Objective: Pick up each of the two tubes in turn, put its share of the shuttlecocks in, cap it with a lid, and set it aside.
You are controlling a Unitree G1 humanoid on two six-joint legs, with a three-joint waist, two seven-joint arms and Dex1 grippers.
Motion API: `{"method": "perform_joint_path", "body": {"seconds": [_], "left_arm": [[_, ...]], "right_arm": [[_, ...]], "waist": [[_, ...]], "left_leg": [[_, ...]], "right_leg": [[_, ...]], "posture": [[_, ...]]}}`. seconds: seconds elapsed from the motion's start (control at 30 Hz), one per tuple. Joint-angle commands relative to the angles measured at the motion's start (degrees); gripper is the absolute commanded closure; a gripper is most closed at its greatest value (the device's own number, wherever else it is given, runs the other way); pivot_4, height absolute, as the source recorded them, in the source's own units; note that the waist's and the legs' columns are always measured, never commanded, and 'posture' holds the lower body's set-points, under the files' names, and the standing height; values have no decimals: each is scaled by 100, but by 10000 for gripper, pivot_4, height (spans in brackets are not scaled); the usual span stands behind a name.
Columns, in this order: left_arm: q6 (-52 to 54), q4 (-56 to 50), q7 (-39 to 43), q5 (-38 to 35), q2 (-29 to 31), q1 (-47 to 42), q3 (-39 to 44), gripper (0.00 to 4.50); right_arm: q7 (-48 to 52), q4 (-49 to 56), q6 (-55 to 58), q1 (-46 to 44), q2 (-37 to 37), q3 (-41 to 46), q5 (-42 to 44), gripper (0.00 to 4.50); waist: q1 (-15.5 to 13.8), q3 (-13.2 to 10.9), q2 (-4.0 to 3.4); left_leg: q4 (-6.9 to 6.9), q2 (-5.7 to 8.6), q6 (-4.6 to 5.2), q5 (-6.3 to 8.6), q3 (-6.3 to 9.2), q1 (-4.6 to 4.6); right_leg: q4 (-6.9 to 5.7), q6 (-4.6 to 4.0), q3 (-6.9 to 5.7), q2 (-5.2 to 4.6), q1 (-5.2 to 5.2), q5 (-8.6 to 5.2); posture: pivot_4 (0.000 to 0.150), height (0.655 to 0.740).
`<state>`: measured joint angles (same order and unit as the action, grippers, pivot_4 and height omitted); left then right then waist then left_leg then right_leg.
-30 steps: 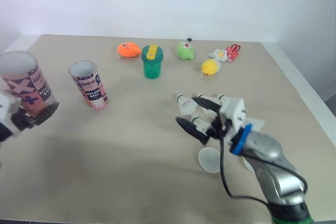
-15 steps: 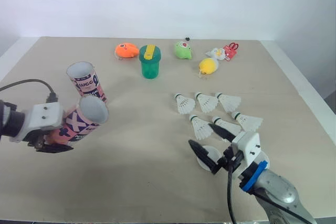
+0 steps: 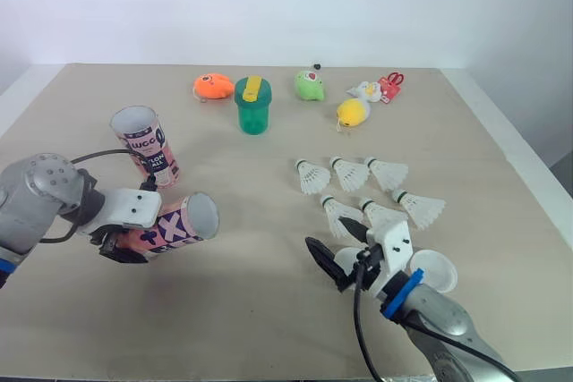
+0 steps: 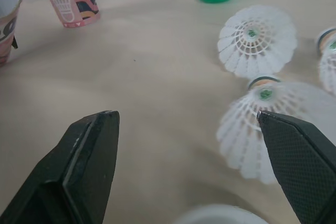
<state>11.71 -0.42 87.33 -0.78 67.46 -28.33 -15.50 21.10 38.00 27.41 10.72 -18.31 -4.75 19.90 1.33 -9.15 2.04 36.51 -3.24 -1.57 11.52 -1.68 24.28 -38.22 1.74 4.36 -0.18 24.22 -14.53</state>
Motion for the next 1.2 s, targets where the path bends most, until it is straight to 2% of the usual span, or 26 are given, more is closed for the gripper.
{"method": "perform_joint_path", "body": {"seconds": [0.03, 0.17, 0.23, 0.3, 0.37, 0.53, 0.9, 1.13, 1.2], "left_arm": [[39, -39, 73, 101, -134, -49, -85, 8656], [60, -84, 89, 155, -212, -35, -53, 8656], [50, -110, 36, 144, -259, -27, -8, 10577], [113, -165, 24, 124, -288, -19, 29, 10577], [182, -222, 33, 119, -291, -4, 54, 10577], [299, -311, -30, 133, -311, 65, 111, 10577], [564, -638, -114, 53, -378, 265, 251, 10577], [699, -799, -182, 5, -406, 373, 303, 10577], [730, -826, -193, -8, -411, 381, 309, 10577]], "right_arm": [[-238, -76, 206, -281, 185, -3, 43, 0], [-393, -232, 466, -576, 403, 30, 150, 0], [-406, -299, 542, -697, 461, 24, 181, 5412], [-410, -348, 597, -765, 508, 25, 229, 13508], [-434, -407, 657, -828, 560, 57, 264, 24187], [-530, -683, 747, -968, 661, 232, 318, 44760], [-313, -508, 791, -697, 403, 451, 565, 44760], [-441, -424, 755, -854, 350, 395, 449, 44760], [-527, -412, 879, -952, 426, 406, 526, 38666]], "waist": [[-2, 2, 0], [-3, 6, -9], [-4, 8, -12], [-4, 9, -14], [-7, 11, -17], [-6, 11, -17], [-3, 12, -20], [-3, 14, -22], [-3, 14, -22]], "left_leg": [[1, 0, 0, 0, 0, 0], [7, 3, 1, 0, 2, -1], [8, 4, 1, 0, 2, -1], [8, 5, 1, 0, 2, -1], [8, 5, 1, -1, 5, -1], [11, 7, 2, -1, 5, -1], [12, 9, 3, -2, 6, -1], [13, 10, 4, -2, 5, -2], [13, 9, 4, -2, 6, -2]], "right_leg": [[0, 1, 1, 0, -2, 0], [0, 6, 1, -3, -7, 3], [0, 7, 2, -3, -7, 3], [0, 8, 2, -3, -8, 4], [0, 9, 2, -3, -8, 4], [-1, 16, 4, -3, -11, 7], [-1, 19, 4, -4, -13, 8], [-1, 19, 5, -4, -13, 9], [-2, 19, 5, -4, -13, 9]], "posture": [[1500, 7400], [1500, 7400], [1500, 7400], [1500, 7400], [1500, 7400], [1500, 7400], [1500, 7400], [1500, 7400], [1500, 7400]]}}
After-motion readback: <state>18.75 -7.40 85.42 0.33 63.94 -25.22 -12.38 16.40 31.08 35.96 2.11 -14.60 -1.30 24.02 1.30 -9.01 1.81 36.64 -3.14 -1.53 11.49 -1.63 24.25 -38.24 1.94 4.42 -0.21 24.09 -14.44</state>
